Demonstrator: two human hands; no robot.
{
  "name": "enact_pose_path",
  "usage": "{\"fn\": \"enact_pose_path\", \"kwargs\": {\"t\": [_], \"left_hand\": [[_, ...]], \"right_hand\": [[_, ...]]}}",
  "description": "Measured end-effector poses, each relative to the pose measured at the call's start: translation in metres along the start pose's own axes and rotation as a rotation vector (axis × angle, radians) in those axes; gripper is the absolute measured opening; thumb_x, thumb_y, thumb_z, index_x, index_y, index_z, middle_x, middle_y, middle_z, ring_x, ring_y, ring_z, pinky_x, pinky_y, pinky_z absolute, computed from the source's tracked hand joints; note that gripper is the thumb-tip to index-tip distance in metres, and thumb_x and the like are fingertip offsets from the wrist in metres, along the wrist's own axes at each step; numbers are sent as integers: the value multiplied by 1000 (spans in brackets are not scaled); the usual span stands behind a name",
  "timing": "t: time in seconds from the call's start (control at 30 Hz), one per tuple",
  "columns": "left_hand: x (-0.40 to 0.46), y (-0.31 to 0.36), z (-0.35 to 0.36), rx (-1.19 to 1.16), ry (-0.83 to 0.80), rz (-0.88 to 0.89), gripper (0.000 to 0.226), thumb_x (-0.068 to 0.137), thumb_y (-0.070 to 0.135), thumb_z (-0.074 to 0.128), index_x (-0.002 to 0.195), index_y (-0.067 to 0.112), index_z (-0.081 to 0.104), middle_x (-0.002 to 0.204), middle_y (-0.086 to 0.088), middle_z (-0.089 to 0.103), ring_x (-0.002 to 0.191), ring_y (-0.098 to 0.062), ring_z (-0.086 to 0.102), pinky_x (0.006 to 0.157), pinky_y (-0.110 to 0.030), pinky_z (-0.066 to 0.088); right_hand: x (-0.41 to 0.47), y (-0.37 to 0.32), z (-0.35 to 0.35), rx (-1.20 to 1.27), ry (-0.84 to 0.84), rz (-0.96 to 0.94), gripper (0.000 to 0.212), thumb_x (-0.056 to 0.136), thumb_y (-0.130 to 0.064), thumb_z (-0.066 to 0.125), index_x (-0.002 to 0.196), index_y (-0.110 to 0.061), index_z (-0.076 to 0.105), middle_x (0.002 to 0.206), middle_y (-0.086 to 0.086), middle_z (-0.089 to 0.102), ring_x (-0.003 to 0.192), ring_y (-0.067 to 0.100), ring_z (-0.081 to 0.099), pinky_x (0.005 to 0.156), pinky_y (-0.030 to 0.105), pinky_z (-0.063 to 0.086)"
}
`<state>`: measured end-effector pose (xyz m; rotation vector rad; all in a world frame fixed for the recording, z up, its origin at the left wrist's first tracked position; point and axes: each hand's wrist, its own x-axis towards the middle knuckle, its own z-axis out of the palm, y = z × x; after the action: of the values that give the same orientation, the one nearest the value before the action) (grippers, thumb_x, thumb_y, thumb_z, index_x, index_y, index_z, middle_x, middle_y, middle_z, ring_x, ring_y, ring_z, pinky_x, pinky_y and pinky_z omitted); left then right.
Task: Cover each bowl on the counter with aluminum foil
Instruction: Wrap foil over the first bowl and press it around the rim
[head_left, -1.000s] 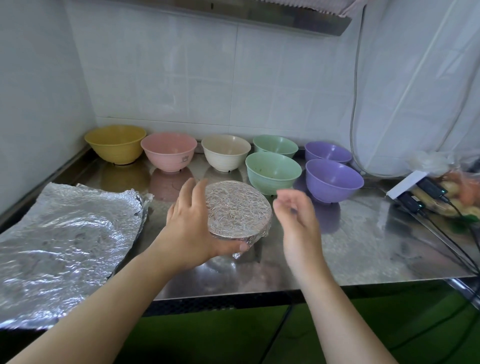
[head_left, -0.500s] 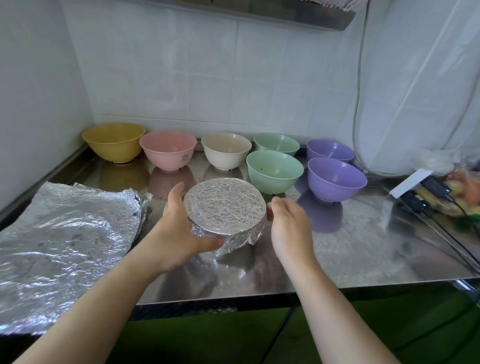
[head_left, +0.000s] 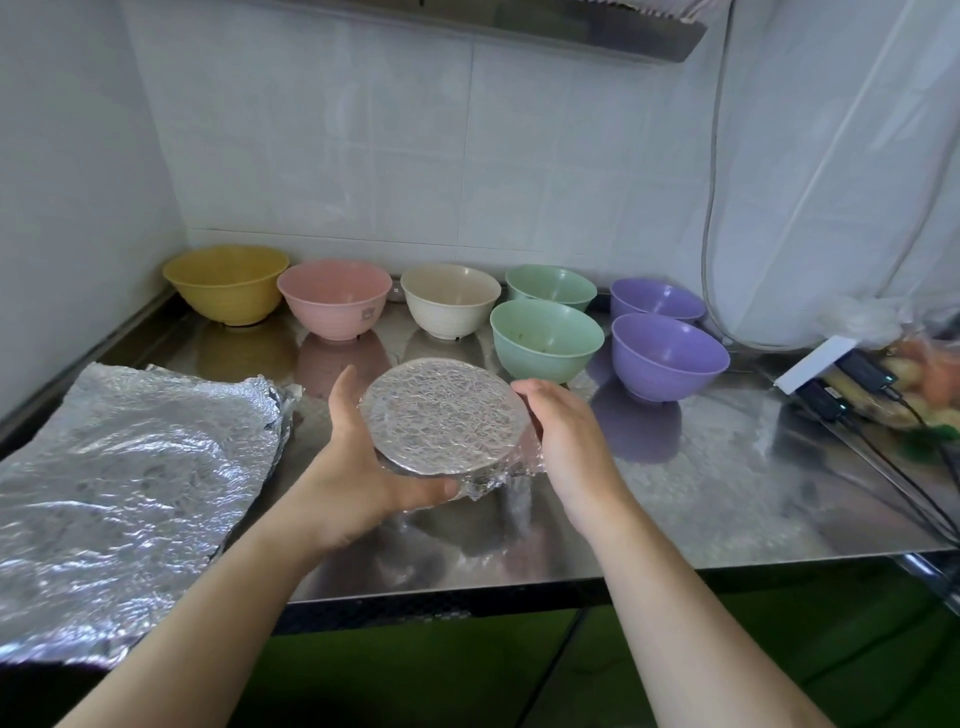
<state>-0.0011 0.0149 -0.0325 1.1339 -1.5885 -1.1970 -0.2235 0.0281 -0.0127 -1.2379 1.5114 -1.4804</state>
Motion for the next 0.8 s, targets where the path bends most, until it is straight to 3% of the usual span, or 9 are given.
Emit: {"fn": "enact_pose_path", "kwargs": {"t": [0.03,0.1,0.2,0.27,0.37,0.5,0.67,0.73,0.8], "left_hand": [[-1,-1,-1,-7,-1,8,161,46,29,107,160,41,-7,145,16,44,136,-6,47,123,-44,34],[-6,-2,0,5,27,31,163,39,44,106,159,42,-4,154,9,36,140,-6,42,125,-42,32],[-11,-2,8,52,111,88,167,28,70,100,159,42,-1,161,4,22,149,-9,31,127,-43,27],[-11,-4,16,104,182,153,168,29,77,96,161,33,2,160,-2,22,151,-15,28,126,-46,28],[-12,-2,24,174,262,191,165,30,85,90,160,29,6,158,-5,26,151,-20,29,124,-49,31],[-13,1,24,190,243,187,158,38,74,94,160,33,4,163,2,23,151,-12,27,127,-43,28],[-13,3,20,158,200,150,155,43,61,98,160,32,1,160,2,31,147,-10,34,125,-37,29],[-13,5,19,152,184,132,153,44,56,99,160,34,1,159,2,34,145,-12,37,124,-36,30],[-13,6,19,156,171,127,152,45,55,98,160,35,1,158,2,34,144,-12,37,122,-34,31]], "right_hand": [[-2,2,-2,10,3,-8,34,101,-38,55,101,-11,76,103,11,77,96,23,72,88,37,50],[-4,3,-5,-4,6,-27,38,95,-45,56,106,-15,76,105,6,77,102,19,71,98,41,50],[-1,2,-2,-10,-20,-35,42,101,-45,57,135,-24,69,135,-14,69,127,0,60,116,31,41],[2,-2,3,33,-82,-4,41,109,-38,54,147,-23,62,145,-13,62,125,-8,59,112,25,44],[0,3,10,1,-138,29,46,108,-45,52,149,-26,58,149,-13,60,134,0,56,119,32,41],[-13,8,9,-89,-152,-5,45,113,-43,42,156,-32,48,154,-17,53,142,4,49,124,31,35],[-21,6,-9,65,-220,10,65,99,-43,63,159,-27,44,147,-25,55,135,-13,49,121,23,35],[-23,12,-20,163,-316,37,82,89,-27,81,159,-24,40,143,-23,59,135,-10,53,113,20,44],[-25,22,-26,91,-355,5,92,80,-10,85,158,-22,37,149,-17,56,139,-2,52,112,21,46]]}}
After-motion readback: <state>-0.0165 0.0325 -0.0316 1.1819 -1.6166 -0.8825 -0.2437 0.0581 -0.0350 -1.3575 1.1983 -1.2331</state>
